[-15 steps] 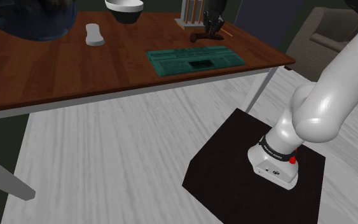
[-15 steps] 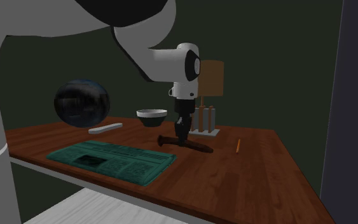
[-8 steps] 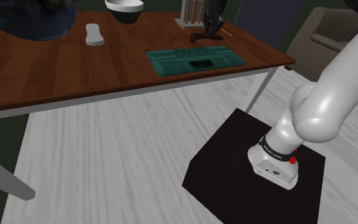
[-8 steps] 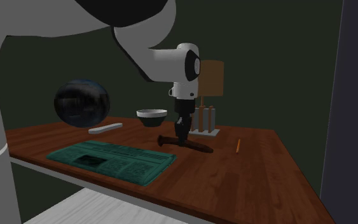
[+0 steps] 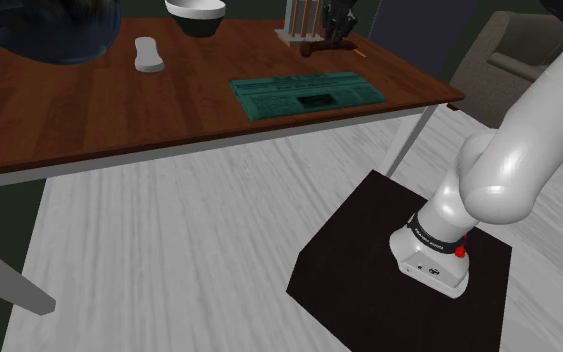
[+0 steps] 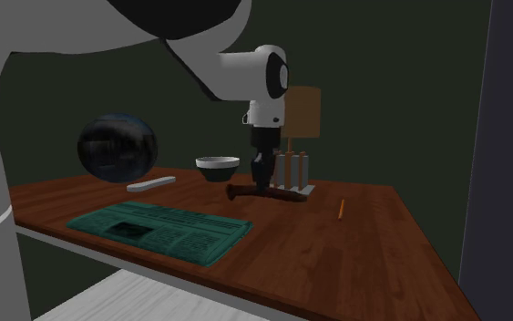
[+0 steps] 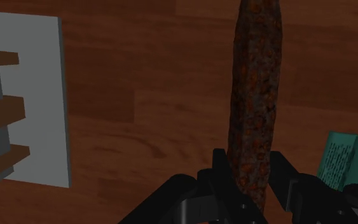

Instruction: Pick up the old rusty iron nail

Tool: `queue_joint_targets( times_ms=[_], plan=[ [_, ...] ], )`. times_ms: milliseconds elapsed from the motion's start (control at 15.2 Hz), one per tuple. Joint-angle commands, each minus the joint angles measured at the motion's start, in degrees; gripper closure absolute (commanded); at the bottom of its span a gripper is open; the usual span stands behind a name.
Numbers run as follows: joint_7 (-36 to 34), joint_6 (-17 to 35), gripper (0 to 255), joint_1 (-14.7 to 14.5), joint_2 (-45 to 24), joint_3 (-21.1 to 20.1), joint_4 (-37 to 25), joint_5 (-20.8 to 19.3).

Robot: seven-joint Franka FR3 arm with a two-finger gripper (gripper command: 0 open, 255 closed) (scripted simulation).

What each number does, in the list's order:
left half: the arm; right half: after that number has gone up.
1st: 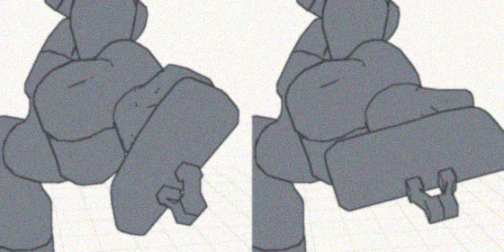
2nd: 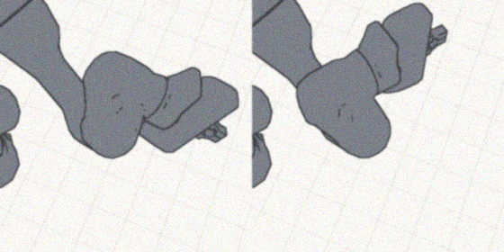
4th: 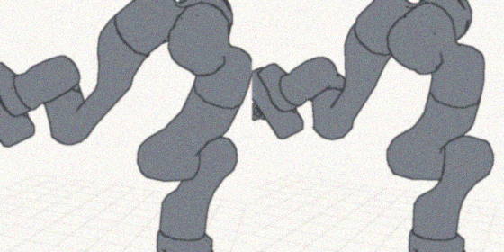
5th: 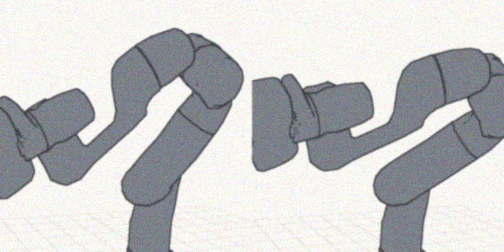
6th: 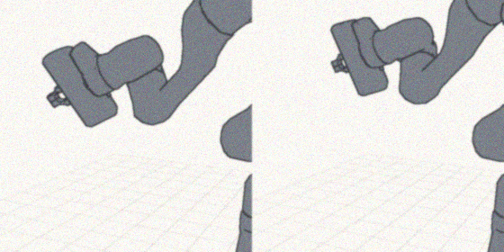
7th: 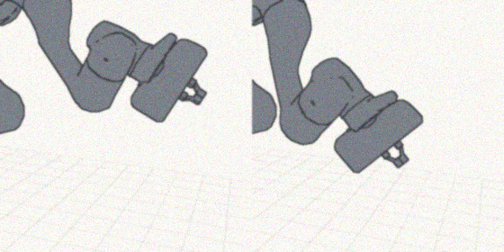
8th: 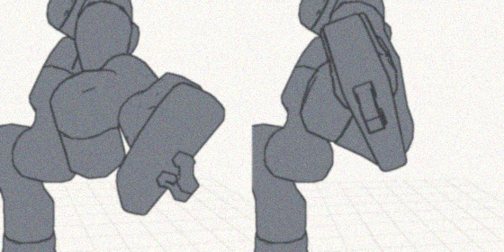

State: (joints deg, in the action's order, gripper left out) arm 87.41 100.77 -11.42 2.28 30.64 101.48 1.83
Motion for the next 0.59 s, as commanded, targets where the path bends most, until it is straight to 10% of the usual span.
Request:
queue_joint_targets(
  times_ms=[0, 528],
  plan=[
    [-0.2, -1.6, 255, -0.1, 0.0, -0.1, -1.6, 0.0],
    [-0.1, -6.5, 255, 0.0, -0.8, 0.1, -7.2, 0.4]
  ],
)
